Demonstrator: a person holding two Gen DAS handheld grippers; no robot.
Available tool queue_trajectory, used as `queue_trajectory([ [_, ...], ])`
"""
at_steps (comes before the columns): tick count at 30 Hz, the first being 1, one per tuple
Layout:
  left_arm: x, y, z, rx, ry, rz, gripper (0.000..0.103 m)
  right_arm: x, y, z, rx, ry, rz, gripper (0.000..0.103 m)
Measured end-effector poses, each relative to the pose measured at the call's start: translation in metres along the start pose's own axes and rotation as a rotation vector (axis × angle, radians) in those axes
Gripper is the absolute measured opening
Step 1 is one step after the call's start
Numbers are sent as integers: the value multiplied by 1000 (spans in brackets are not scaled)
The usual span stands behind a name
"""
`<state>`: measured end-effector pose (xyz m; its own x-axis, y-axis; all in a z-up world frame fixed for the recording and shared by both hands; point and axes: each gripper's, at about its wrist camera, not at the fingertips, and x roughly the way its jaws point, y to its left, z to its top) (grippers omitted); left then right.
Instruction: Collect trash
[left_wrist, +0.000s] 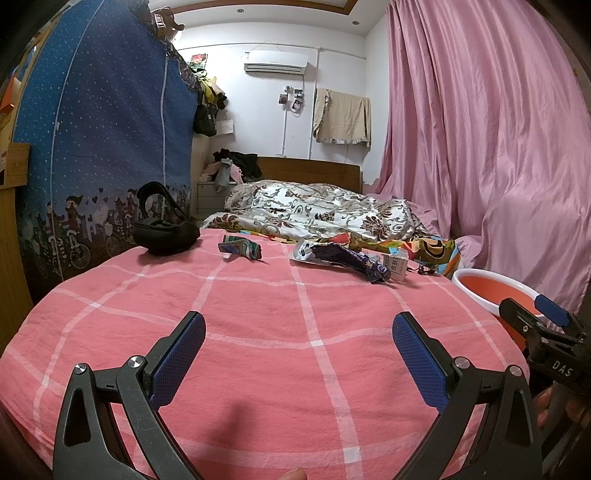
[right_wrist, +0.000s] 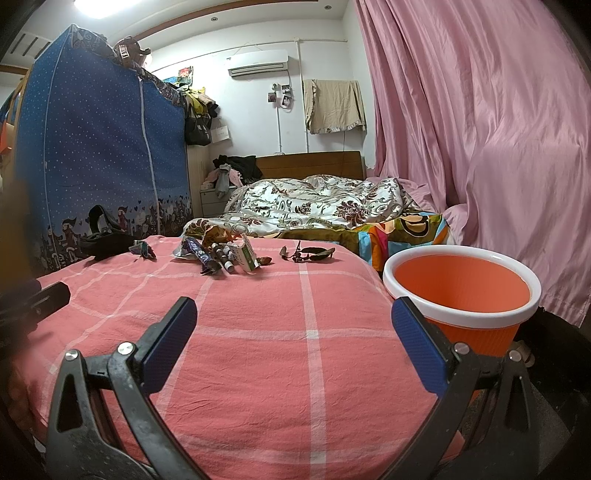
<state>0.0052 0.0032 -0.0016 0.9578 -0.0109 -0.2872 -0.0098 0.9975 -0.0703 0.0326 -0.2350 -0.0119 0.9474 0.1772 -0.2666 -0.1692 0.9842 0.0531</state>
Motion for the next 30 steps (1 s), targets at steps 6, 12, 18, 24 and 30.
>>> queue_trajectory([
  [6,-1,0,1,-8,-6,-13,99,2,1,-1,-3,6,3,103],
  [12,-1,-6,10,24,-10,-21,99,11,4,2,6,48,-4,103],
  [18,6,-6,29,27,-3,-16,99,21,-1,18,11,88,-35,103],
  [24,18,-2,49,5,-2,-19,99,33,-7,48,0,65,-43,103],
  [30,33,-2,71,11,-23,-24,99,44,-10,82,-48,-10,-40,103],
])
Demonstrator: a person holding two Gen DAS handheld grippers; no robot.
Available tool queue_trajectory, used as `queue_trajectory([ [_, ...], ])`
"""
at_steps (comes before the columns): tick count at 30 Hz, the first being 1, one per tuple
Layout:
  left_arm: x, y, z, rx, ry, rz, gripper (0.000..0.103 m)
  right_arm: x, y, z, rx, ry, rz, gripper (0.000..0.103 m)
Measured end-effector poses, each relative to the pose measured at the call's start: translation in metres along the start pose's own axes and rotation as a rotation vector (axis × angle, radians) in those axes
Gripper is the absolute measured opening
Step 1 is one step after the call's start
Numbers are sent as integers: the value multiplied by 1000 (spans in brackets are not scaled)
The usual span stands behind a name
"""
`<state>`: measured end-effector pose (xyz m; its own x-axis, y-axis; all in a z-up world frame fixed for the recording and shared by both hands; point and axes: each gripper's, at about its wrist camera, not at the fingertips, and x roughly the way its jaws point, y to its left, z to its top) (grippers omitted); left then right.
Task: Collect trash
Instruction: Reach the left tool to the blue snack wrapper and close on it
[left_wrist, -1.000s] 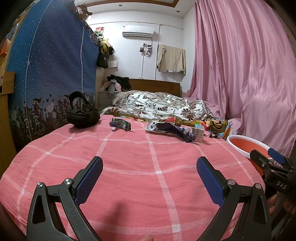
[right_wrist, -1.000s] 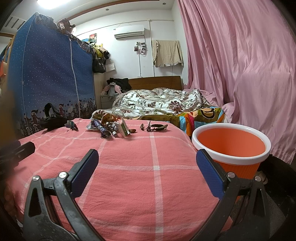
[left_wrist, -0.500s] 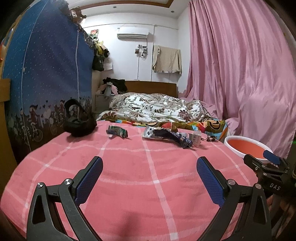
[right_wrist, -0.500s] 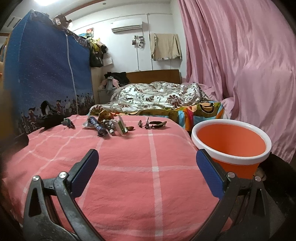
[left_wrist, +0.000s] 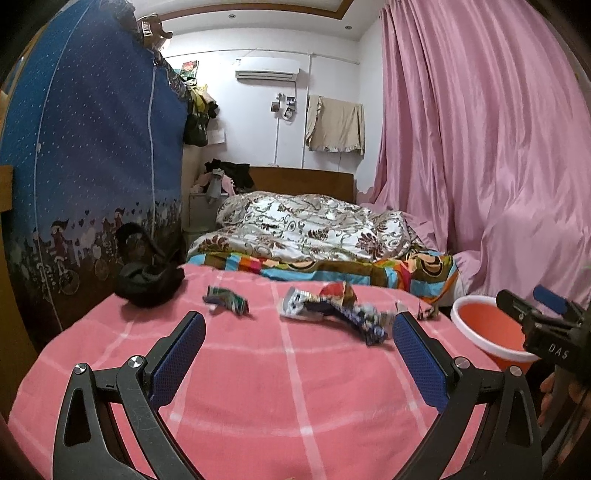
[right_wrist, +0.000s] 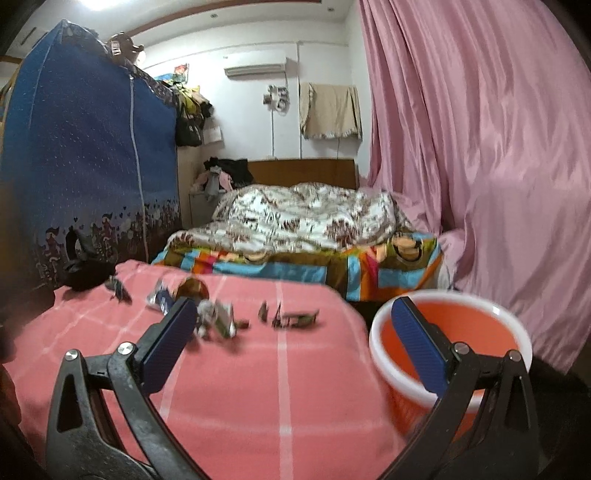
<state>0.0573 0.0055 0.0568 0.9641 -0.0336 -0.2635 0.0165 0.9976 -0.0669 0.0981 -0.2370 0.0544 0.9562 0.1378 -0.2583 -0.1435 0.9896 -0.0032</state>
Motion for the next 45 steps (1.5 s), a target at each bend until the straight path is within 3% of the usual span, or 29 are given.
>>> queue_trajectory([
  [10,35,4,29,2,-29,-14,99,30,-9,37,-71,-127,68,103],
  [14,52,8,35,-21,3,-39,99,44,-13,39,-73,-119,73,103],
  [21,88,3,33,-90,125,-80,97,79,-22,31,-49,-3,97,102],
  [24,104,-6,31,-91,178,-104,85,99,-23,25,-49,73,124,80],
  [26,114,-12,28,-92,222,-121,70,116,-23,18,-45,141,148,68],
  [29,131,-17,23,-110,293,-147,54,138,-22,8,-40,243,183,59],
  [34,152,-16,20,-162,384,-167,38,163,-16,-6,-39,356,236,45],
  [40,162,-10,16,-213,445,-178,30,181,-4,-14,-72,437,247,43],
  [45,172,-5,10,-272,512,-214,29,194,1,-22,-83,503,258,36],
])
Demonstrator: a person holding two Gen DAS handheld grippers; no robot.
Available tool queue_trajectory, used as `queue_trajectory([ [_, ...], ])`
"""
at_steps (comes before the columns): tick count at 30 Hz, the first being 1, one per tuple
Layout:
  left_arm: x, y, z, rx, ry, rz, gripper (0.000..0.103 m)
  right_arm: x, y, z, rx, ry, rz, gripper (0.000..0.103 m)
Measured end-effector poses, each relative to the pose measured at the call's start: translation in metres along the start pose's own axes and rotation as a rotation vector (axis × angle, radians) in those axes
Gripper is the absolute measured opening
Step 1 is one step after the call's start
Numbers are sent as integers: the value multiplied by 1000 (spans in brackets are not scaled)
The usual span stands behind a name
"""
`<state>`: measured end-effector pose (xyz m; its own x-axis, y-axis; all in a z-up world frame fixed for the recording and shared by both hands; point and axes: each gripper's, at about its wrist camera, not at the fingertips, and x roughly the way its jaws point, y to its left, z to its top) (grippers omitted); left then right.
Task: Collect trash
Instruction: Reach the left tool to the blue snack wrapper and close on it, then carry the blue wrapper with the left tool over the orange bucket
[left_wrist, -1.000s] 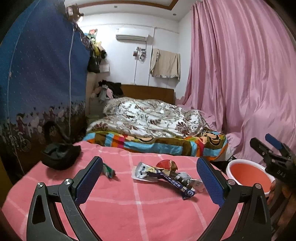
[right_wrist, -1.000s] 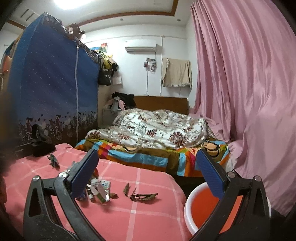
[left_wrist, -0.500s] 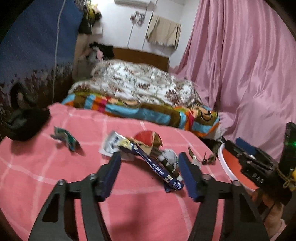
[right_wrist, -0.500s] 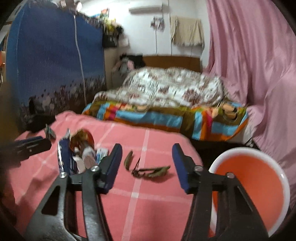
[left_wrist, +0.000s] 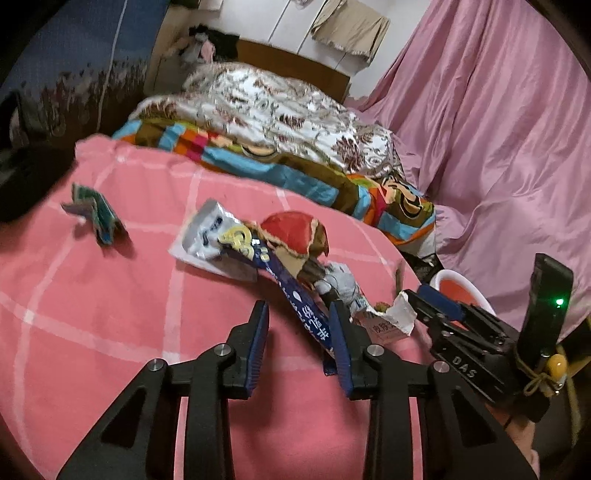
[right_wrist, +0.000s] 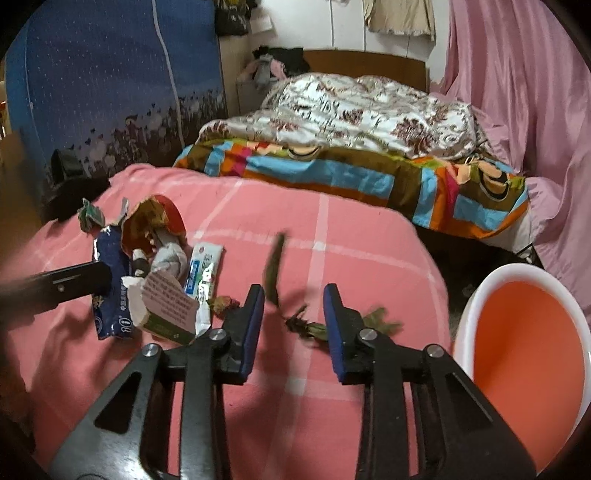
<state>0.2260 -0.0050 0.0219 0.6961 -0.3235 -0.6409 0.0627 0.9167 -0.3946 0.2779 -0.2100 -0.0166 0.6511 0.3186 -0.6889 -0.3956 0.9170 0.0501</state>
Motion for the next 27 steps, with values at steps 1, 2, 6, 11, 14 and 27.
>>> queue_trajectory([
  [1,2,1,0,-8,9,-5,29,2,0,0,-1,8,3,30],
  [2,2,2,0,-15,14,-6,29,4,0,-1,-3,18,6,25],
  [6,0,4,0,-34,19,-33,16,5,1,-1,-2,18,13,15],
  [11,-7,0,-2,-19,5,-60,10,-3,0,-4,2,-4,36,12],
  [14,-15,-4,-5,-10,-16,-74,6,-11,1,-7,-4,-31,46,11],
  [27,-46,-32,-18,95,-131,-89,2,-66,-4,-14,10,-250,77,10],
])
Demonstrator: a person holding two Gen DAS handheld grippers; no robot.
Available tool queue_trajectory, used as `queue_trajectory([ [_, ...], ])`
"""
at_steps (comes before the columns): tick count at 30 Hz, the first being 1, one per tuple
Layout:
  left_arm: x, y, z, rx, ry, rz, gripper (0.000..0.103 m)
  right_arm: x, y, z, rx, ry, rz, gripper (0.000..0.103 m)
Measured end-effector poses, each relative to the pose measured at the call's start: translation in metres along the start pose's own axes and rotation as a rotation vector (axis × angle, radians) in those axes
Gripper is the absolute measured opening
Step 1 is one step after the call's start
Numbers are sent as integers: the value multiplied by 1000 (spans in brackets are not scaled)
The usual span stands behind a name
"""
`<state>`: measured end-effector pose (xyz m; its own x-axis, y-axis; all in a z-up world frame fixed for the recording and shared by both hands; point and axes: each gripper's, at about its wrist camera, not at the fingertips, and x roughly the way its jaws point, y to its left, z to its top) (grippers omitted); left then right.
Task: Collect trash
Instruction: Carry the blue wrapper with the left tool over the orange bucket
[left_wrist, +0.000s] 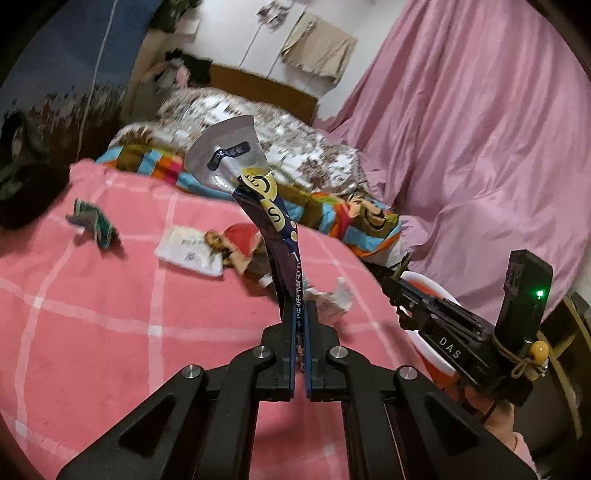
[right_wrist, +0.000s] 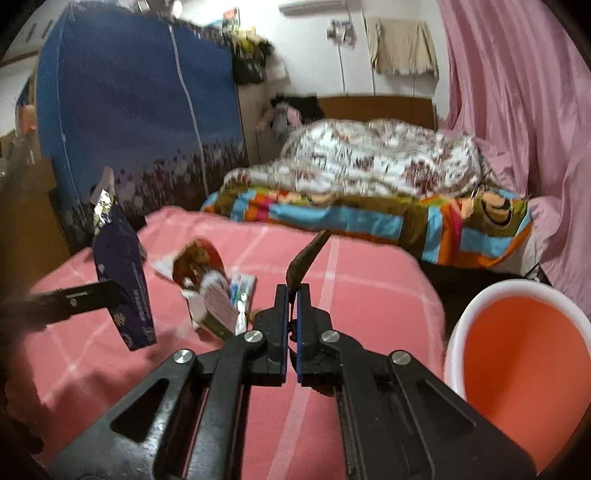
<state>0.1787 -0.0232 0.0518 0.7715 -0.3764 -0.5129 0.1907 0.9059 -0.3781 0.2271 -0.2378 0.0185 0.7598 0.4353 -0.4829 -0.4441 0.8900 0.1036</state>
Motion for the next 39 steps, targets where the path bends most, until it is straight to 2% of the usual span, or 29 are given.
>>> queue_trajectory([
  [5,-4,-31,3,99,-71,-24,2,-42,-8,5,9,-168,-21,10],
  [10,4,-67,11,196,-139,-96,2,-90,-22,10,4,-338,-109,10],
  [16,29,-122,15,318,-188,-215,2,-128,-47,11,22,-425,-242,11],
  [22,72,-163,13,349,-124,-310,2,-148,-89,2,113,-415,-334,11],
  [27,107,-195,3,376,-14,-357,2,-152,-119,-9,182,-344,-397,11],
  [34,157,-215,-11,339,178,-367,2,-141,-152,-25,262,-203,-431,12],
  [39,179,-211,-18,290,282,-376,2,-132,-168,-37,321,-140,-436,13],
])
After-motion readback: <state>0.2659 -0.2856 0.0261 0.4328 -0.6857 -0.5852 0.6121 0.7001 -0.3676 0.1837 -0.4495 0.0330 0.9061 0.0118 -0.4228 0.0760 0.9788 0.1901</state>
